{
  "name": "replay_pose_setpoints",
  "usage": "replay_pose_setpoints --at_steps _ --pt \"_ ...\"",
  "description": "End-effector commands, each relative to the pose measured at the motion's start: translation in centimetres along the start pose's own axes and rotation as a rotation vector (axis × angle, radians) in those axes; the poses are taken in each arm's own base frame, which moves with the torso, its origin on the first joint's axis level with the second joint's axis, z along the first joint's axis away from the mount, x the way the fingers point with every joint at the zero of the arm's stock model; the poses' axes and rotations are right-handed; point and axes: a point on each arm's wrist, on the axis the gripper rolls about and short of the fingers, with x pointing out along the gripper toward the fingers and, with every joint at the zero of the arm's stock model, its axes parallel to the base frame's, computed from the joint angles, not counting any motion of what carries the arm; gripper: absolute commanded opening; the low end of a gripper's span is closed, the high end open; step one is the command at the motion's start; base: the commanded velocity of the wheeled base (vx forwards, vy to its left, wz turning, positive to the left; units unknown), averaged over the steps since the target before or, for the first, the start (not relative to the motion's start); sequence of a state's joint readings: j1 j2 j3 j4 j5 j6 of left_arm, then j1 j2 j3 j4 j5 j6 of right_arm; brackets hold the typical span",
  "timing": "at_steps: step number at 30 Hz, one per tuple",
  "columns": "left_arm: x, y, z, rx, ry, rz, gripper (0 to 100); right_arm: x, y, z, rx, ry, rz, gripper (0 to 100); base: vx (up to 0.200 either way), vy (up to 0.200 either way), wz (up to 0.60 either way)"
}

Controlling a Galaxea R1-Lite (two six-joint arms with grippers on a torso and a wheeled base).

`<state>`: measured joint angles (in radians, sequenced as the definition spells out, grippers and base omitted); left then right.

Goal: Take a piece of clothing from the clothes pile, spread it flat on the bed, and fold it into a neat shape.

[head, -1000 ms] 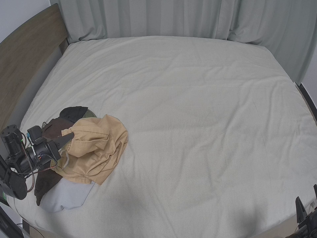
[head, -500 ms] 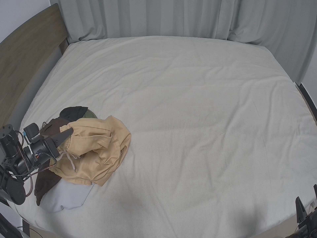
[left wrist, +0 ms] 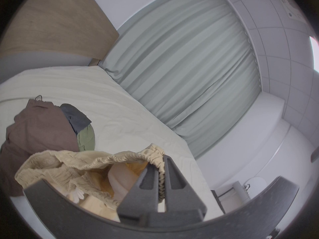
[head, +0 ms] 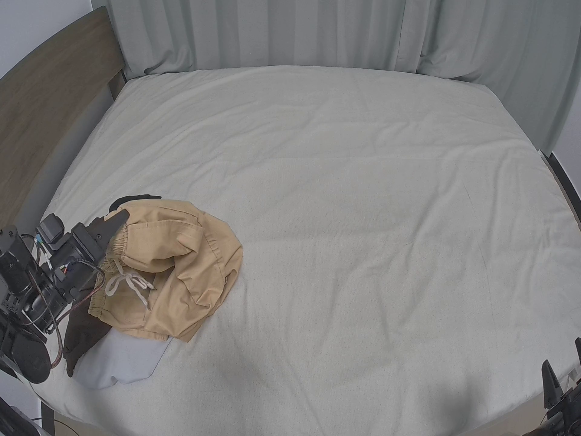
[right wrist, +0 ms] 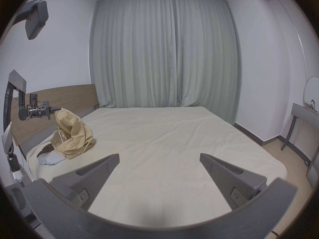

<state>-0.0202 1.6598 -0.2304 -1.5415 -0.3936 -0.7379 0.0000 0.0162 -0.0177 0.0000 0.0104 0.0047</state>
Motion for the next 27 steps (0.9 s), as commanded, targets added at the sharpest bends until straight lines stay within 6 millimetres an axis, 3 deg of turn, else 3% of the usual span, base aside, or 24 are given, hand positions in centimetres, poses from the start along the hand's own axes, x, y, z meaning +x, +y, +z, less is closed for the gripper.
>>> replay_pose_setpoints --at_steps 1,4,11,16,19,27 --pt "0.0 -1.0 -0.3 -0.055 -0.015 -0.014 0 0.0 0.0 -0.5 0.001 0.001 0.002 100 0.0 0.0 0.0" --pt "0.0 -1.6 -0.4 -0.105 -0.042 -0.007 0 0.0 0.0 -0.5 0.006 0.002 0.002 100 0.0 0.0 0.0" --pt "0.3 -5.3 -1.0 -0.343 -0.21 0.007 0 0.0 0.0 -0.5 0.006 0.001 0.0 100 0.0 0.0 0.0" --pt "0.2 -6.2 -1.5 -0.379 -0.232 0.006 0 0.0 0.0 -0.5 0.006 0.001 0.0 100 0.0 0.0 0.0" --pt "-0.4 -8.1 -1.7 -0.456 -0.268 -0.035 0 0.0 0.0 -0.5 0.006 0.001 0.0 100 0.0 0.0 0.0" --pt "-0.3 -9.6 -1.3 -0.476 -0.306 -0.073 0 0.0 0.0 -0.5 0.006 0.002 0.002 100 0.0 0.0 0.0"
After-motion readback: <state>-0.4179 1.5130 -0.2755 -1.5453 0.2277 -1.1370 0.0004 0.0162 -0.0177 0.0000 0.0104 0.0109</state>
